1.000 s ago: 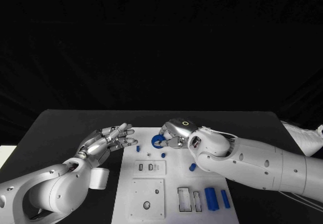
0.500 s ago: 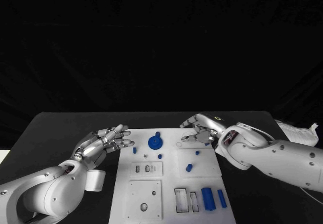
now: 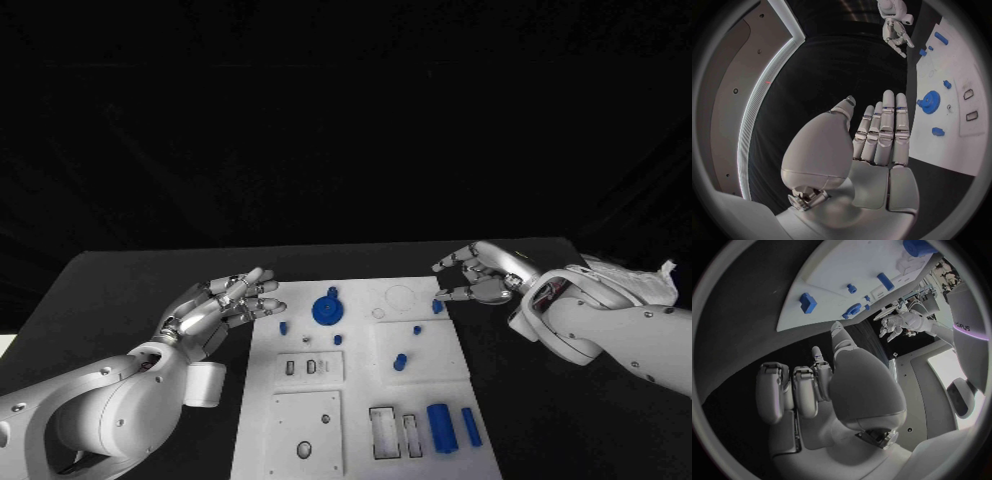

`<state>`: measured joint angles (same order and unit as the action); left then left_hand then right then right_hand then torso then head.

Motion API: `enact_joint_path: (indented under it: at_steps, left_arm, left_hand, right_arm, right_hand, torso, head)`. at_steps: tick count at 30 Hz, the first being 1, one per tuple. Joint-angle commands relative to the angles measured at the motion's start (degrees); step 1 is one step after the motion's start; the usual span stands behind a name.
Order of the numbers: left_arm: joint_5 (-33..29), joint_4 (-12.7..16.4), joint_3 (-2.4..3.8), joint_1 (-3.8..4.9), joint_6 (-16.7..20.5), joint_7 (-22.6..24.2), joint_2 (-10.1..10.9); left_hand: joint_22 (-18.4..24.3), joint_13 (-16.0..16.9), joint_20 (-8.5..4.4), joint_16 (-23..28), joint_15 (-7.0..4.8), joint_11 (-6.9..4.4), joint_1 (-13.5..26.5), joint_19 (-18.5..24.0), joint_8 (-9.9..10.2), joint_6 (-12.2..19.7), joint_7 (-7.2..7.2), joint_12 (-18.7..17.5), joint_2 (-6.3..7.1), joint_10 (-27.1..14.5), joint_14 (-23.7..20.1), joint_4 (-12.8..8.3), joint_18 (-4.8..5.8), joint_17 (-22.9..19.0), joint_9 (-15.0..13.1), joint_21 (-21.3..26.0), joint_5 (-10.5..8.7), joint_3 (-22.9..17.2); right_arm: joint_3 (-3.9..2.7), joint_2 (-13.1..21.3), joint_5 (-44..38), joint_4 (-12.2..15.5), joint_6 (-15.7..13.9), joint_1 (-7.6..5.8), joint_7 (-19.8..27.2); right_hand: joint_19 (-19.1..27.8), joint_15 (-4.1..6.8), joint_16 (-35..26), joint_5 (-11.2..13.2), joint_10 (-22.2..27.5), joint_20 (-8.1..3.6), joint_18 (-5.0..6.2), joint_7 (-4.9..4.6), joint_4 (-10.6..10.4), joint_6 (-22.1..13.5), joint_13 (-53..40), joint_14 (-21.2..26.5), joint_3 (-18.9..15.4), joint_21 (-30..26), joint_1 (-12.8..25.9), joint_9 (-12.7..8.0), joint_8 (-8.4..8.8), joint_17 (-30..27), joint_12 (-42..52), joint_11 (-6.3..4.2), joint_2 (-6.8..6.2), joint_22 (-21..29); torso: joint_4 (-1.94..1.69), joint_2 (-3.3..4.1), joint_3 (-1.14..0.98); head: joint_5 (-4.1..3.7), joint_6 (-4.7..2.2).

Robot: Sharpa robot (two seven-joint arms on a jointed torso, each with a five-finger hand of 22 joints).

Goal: Assemble the parts on the task board

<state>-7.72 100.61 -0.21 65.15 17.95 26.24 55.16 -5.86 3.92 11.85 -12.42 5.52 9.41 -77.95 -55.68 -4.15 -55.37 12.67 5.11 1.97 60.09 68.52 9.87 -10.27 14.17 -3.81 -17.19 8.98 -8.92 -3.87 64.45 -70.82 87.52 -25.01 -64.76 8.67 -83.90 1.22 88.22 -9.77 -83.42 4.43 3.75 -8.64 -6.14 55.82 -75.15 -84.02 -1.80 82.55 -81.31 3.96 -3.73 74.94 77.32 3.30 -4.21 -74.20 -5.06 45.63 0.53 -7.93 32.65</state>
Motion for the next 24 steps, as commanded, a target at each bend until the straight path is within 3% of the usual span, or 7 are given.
enact_joint_path:
  at_steps: [1,3,11,24]
  left_arm:
    - [-0.22,-0.32,0.02,0.00,-1.59,0.93,-0.26]
    - [-0.22,-0.48,0.01,0.00,-1.51,0.92,-0.35]
    - [-0.23,-0.81,0.00,-0.02,-1.26,0.92,-0.57]
    - [-0.23,-0.90,0.00,-0.03,-1.21,0.92,-0.80]
  left_hand:
    - [0.08,-0.02,0.37,0.30,0.27,-0.03,-0.19,0.02,0.28,0.20,0.14,-0.27,-0.52,-0.21,0.04,-0.24,-0.26,0.07,0.03,0.33,-0.31,0.03]
    - [0.09,-0.02,0.36,0.31,0.27,-0.03,-0.20,0.02,0.28,0.19,0.14,-0.28,-0.53,-0.20,0.05,-0.25,-0.26,0.08,0.03,0.33,-0.31,0.02]
    - [0.09,-0.02,0.37,0.32,0.27,-0.03,-0.18,0.01,0.28,0.19,0.16,-0.28,-0.52,-0.19,0.05,-0.25,-0.26,0.09,0.03,0.34,-0.32,0.03]
    - [0.09,-0.02,0.37,0.32,0.27,-0.03,-0.18,0.01,0.28,0.19,0.16,-0.28,-0.52,-0.19,0.05,-0.25,-0.26,0.09,0.03,0.34,-0.32,0.03]
  right_arm:
    - [0.00,0.04,1.05,-0.47,2.57,0.17,1.54]
    - [0.02,-0.01,0.61,-0.72,2.88,0.29,1.40]
    - [0.07,-0.11,-0.36,-1.61,4.26,1.14,0.57]
    - [0.09,-2.25,-0.41,-4.16,4.71,2.49,0.53]
  right_hand:
    - [-0.24,-0.33,0.22,-0.35,0.08,0.45,-0.58,0.01,0.42,-0.50,-6.08,-5.22,0.02,0.04,-0.44,0.00,0.07,11.62,0.00,0.23,-0.03,-0.05]
    - [-0.24,-0.34,0.22,-0.37,0.07,0.45,-0.58,0.01,0.42,-0.51,-6.09,-5.22,0.02,0.04,-0.44,0.00,0.07,11.62,0.02,0.23,-0.03,-0.05]
    - [-0.34,-0.35,0.30,-0.73,-0.09,0.47,-0.63,0.01,0.33,-0.49,-6.29,-5.26,-0.02,0.16,-0.26,0.03,0.01,11.80,0.31,0.24,0.10,-0.30]
    - [-0.44,-0.31,0.41,-1.46,-0.29,0.46,-0.67,0.09,0.54,0.00,-6.52,-5.31,0.21,0.33,-0.49,0.15,-0.20,12.04,0.64,0.16,0.75,-0.58]
  torso:
    - [0.16,-0.03,-0.35]
    - [0.23,-0.03,-0.39]
    - [0.13,-0.15,-0.19]
    - [0.07,-0.11,-0.15]
  head:
    - [0.04,-0.11]
    - [0.09,-0.11]
    - [-0.26,0.15]
    - [-0.18,0.50]
